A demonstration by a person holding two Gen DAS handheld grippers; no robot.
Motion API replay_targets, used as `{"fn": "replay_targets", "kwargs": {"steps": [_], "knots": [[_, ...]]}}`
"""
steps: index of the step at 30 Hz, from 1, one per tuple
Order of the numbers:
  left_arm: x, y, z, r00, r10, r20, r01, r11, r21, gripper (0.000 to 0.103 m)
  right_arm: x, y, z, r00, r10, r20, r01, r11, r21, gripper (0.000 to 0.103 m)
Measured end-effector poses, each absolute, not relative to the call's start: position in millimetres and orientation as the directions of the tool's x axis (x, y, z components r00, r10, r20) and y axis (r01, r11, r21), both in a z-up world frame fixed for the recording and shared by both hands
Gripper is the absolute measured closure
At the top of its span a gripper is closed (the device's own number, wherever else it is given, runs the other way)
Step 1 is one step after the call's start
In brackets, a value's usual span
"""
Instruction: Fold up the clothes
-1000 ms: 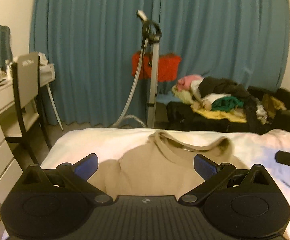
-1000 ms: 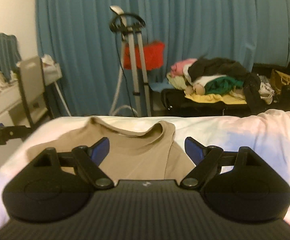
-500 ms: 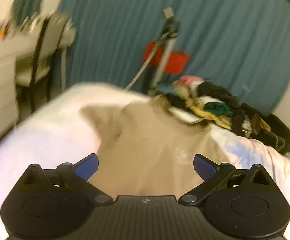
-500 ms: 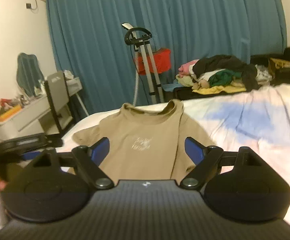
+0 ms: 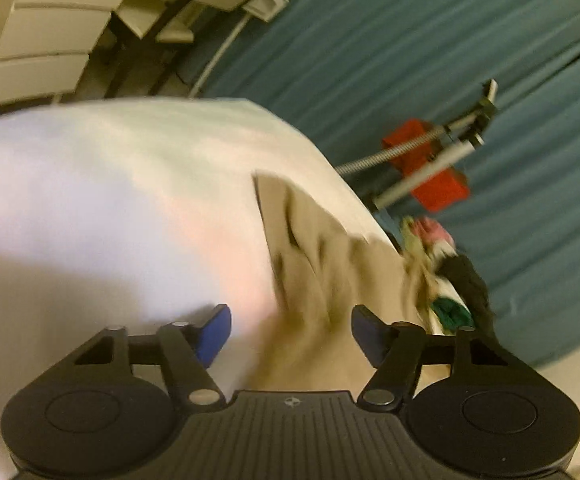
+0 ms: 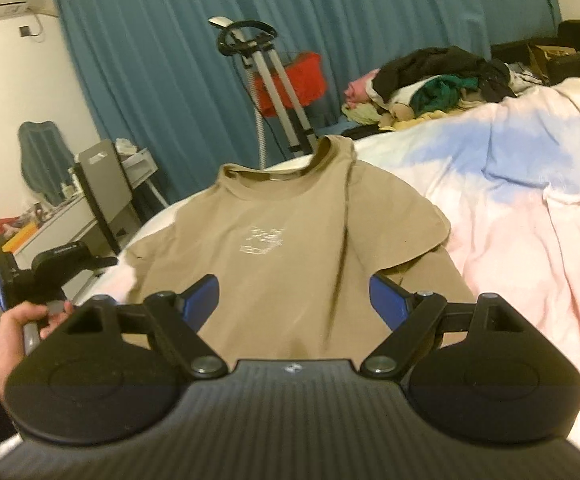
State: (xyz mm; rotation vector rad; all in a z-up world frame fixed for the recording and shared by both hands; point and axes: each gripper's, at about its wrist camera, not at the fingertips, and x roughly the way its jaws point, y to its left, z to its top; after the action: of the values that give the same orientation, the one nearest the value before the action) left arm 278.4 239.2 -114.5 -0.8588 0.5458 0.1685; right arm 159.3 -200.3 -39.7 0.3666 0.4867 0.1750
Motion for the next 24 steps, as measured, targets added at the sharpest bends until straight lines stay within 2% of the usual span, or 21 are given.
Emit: {"fn": "replay_targets", "kwargs": {"steps": [5, 7, 9, 12, 18, 20, 21, 22, 24], "knots": [[342, 249, -120, 0.844, -0.017, -0.536, -0.364, 0.716, -0.596, 0.06, 183, -200, -60, 0.859, 0.232, -0.456, -0.053, 0.927, 0.371, 0.019], [367, 247, -118, 0.827, 0.011, -0.561, -0.372, 0.76, -0.533, 0.084, 191, -198, -65, 0.853, 0.235, -0.466, -0.051, 0.926, 0.374, 0.019], [390, 246, -115, 0.792, 0.019, -0.61, -0.383, 0.793, -0.473, 0.098, 200, -194, -69, 0.846, 0.241, -0.476, -0.053, 0.926, 0.374, 0.02], [419, 242, -92, 0.784, 0.072, -0.617, -0.369, 0.853, -0.369, 0.099, 210, -189, -73, 0.849, 0.226, -0.478, -0.051, 0.935, 0.351, 0.019], [449, 256, -42, 0.753, 0.232, -0.616, -0.451, 0.863, -0.226, 0.097, 221, -186, -77, 0.853, 0.219, -0.473, -0.057, 0.941, 0.333, 0.019], [445, 258, -40, 0.76, 0.211, -0.615, -0.443, 0.861, -0.251, 0.086, 221, -186, -79, 0.851, 0.217, -0.477, -0.053, 0.941, 0.334, 0.019], [439, 261, -43, 0.764, 0.186, -0.618, -0.432, 0.858, -0.277, 0.062, 220, -187, -78, 0.851, 0.217, -0.478, -0.051, 0.941, 0.335, 0.019], [433, 264, -47, 0.767, 0.16, -0.622, -0.423, 0.854, -0.302, 0.048, 218, -188, -78, 0.851, 0.216, -0.479, -0.049, 0.94, 0.338, 0.019], [409, 272, -59, 0.776, 0.097, -0.624, -0.406, 0.833, -0.376, 0.043, 215, -189, -75, 0.853, 0.221, -0.474, -0.049, 0.936, 0.348, 0.02]]}}
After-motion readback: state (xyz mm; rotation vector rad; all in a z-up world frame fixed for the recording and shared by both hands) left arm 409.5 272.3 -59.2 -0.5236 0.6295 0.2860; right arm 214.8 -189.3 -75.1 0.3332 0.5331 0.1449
